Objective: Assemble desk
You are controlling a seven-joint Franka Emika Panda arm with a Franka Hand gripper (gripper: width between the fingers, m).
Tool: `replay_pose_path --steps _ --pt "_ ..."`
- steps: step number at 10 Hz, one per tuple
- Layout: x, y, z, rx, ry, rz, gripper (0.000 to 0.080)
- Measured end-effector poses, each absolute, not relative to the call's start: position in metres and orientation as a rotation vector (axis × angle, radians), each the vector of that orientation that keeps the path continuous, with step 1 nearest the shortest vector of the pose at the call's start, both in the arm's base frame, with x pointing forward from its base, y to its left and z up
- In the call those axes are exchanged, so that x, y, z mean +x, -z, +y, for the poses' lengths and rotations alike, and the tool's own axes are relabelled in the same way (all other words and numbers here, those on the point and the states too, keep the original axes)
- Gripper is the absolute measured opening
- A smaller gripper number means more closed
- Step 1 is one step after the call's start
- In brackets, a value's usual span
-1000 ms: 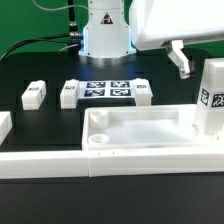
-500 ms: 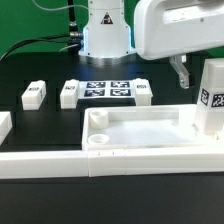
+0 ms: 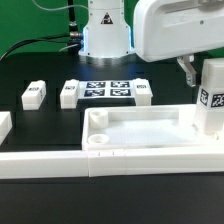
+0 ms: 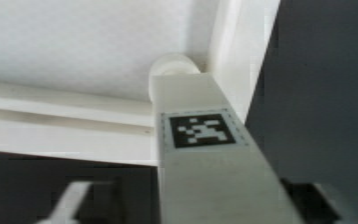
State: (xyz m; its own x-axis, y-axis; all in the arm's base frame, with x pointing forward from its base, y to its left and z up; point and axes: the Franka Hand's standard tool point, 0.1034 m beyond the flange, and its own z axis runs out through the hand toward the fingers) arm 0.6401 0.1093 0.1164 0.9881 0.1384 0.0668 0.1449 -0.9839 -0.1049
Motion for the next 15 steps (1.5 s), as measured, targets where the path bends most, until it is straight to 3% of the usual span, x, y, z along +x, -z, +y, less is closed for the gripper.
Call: replay_pose_path --steps 4,11,15 --pt "0.641 -0.116 0.107 -3.016 0.083 0.221 0.0288" --pt "0.629 -0.109 0.117 -2.566 0.067 1.510 0.0289" --pt "0.630 -0.109 0.116 -2.455 0.034 1.647 0.0300"
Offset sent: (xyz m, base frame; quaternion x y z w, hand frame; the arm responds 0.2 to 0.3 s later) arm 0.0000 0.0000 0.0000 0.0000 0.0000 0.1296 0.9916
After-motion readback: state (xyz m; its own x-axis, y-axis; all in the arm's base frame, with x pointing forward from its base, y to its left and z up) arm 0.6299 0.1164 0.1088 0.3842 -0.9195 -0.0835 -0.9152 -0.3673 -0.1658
